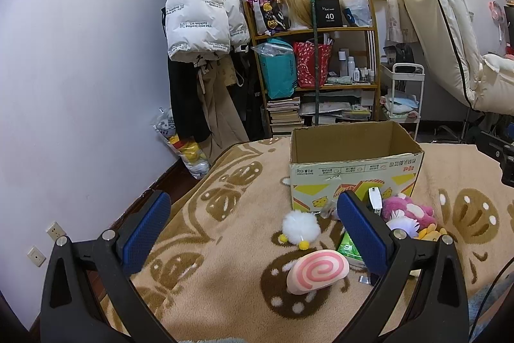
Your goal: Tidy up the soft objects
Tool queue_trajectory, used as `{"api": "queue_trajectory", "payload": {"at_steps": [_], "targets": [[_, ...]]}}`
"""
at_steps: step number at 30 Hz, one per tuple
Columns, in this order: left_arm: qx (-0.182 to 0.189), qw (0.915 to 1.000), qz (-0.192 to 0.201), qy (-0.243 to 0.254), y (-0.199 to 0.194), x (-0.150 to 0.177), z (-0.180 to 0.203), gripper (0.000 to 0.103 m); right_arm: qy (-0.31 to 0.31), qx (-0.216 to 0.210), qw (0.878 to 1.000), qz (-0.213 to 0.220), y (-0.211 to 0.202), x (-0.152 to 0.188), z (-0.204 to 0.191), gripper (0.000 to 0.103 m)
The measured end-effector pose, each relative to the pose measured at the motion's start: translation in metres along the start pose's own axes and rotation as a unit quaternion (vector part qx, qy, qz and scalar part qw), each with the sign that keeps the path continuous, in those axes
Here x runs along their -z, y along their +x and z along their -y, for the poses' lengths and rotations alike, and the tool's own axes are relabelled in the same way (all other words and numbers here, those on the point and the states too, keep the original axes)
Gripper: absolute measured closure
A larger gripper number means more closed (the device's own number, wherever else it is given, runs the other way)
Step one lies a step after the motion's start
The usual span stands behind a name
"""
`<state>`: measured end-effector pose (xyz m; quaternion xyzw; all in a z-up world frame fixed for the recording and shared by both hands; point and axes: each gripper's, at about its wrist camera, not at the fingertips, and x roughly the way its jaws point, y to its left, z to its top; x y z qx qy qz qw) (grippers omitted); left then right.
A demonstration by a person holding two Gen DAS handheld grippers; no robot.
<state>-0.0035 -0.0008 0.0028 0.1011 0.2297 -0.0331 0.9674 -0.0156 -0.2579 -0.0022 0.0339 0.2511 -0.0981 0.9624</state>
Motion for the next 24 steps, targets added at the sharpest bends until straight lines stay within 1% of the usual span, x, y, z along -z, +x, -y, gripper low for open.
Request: {"api": "queue_trajectory", "payload": {"at_steps": [3,5,24], "targets": [[0.000,1.0000,0.000,0.000,-0.0004,-0.0002,-0.0006,0.001,0.001,0.001,1.000,-0.002,0.0026,0.0033,0.0045,0.000],[0.000,1.0000,0.000,0.000,-0.0005,0.0000,0.0000,0.001,0.002,0.001,1.000,-0.002,0.0043,0.0053,0.0006,0.000],[-0.002,1.0000,0.000,0.002,-0.0010,0.0000,0.0010,0.001,0.003,0.000,1.000,-0.004,0.0044,0.0032,0.0003,0.000]]}}
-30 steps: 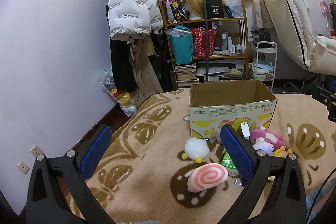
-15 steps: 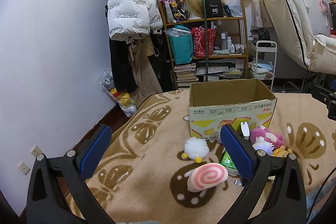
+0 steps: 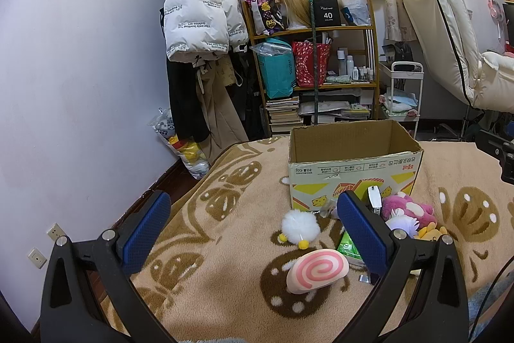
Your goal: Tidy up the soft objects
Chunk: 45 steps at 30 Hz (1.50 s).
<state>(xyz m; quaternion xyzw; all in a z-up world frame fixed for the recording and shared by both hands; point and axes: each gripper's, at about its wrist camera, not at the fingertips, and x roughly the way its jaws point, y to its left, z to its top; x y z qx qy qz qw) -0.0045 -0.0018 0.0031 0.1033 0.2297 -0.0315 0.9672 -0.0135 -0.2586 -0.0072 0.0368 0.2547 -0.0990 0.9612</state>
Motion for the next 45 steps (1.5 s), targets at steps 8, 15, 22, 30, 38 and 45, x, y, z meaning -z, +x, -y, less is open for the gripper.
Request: {"api": "queue_trajectory", "payload": {"at_steps": [8,15,22,30,38,45], "targets": [[0.000,1.0000,0.000,0.000,0.0003,0.0002,0.0002,0.001,0.000,-0.001,1.000,0.000,0.0005,0.0014,0.0003,0.000],[0.000,1.0000,0.000,0.001,0.0010,0.0005,0.0006,0.001,0.000,0.000,1.000,-0.001,0.0001,-0.0001,-0.0002,0.000],[0.000,1.0000,0.000,0.001,0.0009,0.0005,0.0009,0.001,0.000,0.000,1.000,-0.002,0.0008,0.0012,0.0002,0.000],[0.000,1.0000,-0.001,0.002,0.0006,0.0005,0.0013,0.001,0.001,0.000,1.000,-0.002,0.0009,0.0007,0.0002,0.000],[-0.001,1.0000,-0.001,0.002,0.0011,0.0009,0.0017,0.001,0.000,-0.001,1.000,-0.003,0.0013,0.0023,0.0009,0.000],[0.001,0.9999,-0.007,0.010,0.0010,0.0047,0.0016,0.001,0.001,0.000,1.000,-0.005,0.0032,0.0024,0.0010,0.000]]}}
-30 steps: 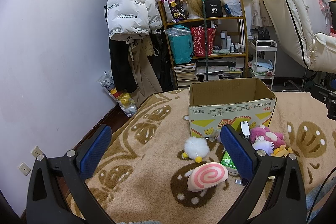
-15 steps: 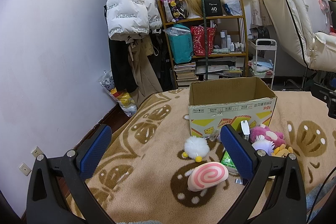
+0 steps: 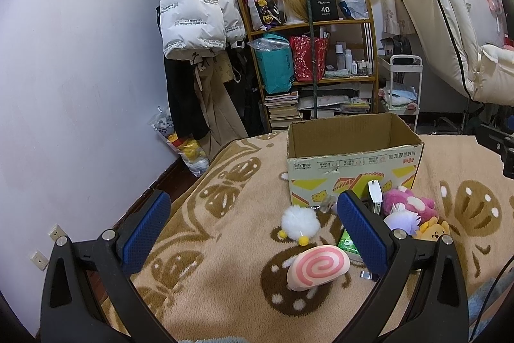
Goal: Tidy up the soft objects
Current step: 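Lower the left tool onto the pink-swirl cushion while the right tool approaches the yellow bear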
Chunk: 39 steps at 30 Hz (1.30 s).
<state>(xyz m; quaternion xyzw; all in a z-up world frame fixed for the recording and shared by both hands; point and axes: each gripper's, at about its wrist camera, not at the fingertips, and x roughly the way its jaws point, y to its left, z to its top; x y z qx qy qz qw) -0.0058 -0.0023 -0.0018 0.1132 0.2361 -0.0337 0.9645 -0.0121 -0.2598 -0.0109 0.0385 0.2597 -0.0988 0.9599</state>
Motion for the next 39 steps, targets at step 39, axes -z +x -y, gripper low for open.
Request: {"api": "queue_trajectory", "payload": {"at_steps": [39], "targets": [[0.032,0.9695,-0.239,0.044,0.123,0.029,0.057,0.001,-0.004,-0.031,0.955,-0.296,0.118,0.062,-0.008,0.000]]}}
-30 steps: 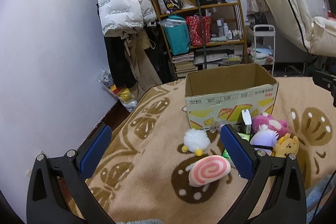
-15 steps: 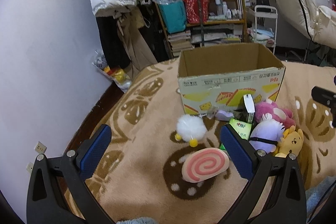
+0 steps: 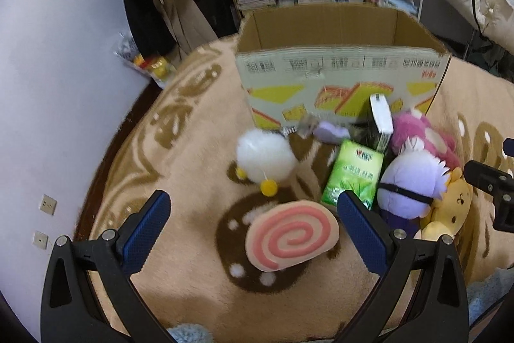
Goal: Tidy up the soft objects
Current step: 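Lower the left tool onto the pink-swirl cushion while the right tool approaches the yellow bear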
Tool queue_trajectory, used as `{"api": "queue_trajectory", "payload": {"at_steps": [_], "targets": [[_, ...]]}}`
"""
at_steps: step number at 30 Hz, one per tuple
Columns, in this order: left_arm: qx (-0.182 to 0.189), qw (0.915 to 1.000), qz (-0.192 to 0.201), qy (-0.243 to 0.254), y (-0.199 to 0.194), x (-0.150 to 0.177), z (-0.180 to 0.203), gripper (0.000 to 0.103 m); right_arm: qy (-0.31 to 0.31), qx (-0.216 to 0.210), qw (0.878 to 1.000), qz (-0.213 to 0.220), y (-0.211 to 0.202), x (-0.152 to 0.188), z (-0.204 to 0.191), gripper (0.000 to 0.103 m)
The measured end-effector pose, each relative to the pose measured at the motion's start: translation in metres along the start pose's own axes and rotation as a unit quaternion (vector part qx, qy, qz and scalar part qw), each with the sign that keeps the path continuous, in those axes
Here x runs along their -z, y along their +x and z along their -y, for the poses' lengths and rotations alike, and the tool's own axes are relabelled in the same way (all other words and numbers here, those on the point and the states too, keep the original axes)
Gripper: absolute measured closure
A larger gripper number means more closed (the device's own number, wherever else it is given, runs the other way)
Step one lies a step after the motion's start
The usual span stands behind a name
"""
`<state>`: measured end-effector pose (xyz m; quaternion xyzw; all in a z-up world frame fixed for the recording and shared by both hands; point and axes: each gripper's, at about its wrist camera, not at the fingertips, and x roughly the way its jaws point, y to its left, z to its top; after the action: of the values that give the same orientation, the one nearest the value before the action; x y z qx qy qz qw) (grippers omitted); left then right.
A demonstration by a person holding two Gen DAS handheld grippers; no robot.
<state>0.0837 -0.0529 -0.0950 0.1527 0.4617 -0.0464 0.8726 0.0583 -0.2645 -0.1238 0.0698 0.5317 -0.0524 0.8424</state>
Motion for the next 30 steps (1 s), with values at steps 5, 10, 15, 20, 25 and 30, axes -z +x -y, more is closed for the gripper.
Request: {"api": "queue_trajectory", "payload": {"at_steps": [5,10,15,20,25,30], "targets": [[0.024,0.9992,-0.033,-0.002,0.019,0.000,0.004,0.001,-0.003,-0.009,0.999,-0.032,0.017,0.003,-0.002,0.000],[0.047,0.9969,-0.063,-0.003,0.037,0.005,0.008,0.001,-0.023,-0.012,0.997,-0.069,0.038,0.005,-0.010,0.000],[0.052,0.9951,-0.084,0.003,0.051,0.007,0.013,0.001,-0.030,-0.023,0.994,-0.106,0.058,0.009,-0.015,0.000],[0.066,0.9901,-0.124,0.000,0.072,0.011,0.015,0.019,-0.019,-0.040,0.991,-0.127,0.073,0.010,-0.012,0.000],[0.078,0.9882,-0.131,-0.014,0.076,0.012,0.012,0.029,-0.014,-0.044,0.990,-0.132,0.077,0.012,-0.012,0.000],[0.080,0.9882,-0.130,-0.013,0.075,0.013,0.013,0.034,-0.024,-0.046,0.990,-0.131,0.077,0.009,-0.014,0.011]]}}
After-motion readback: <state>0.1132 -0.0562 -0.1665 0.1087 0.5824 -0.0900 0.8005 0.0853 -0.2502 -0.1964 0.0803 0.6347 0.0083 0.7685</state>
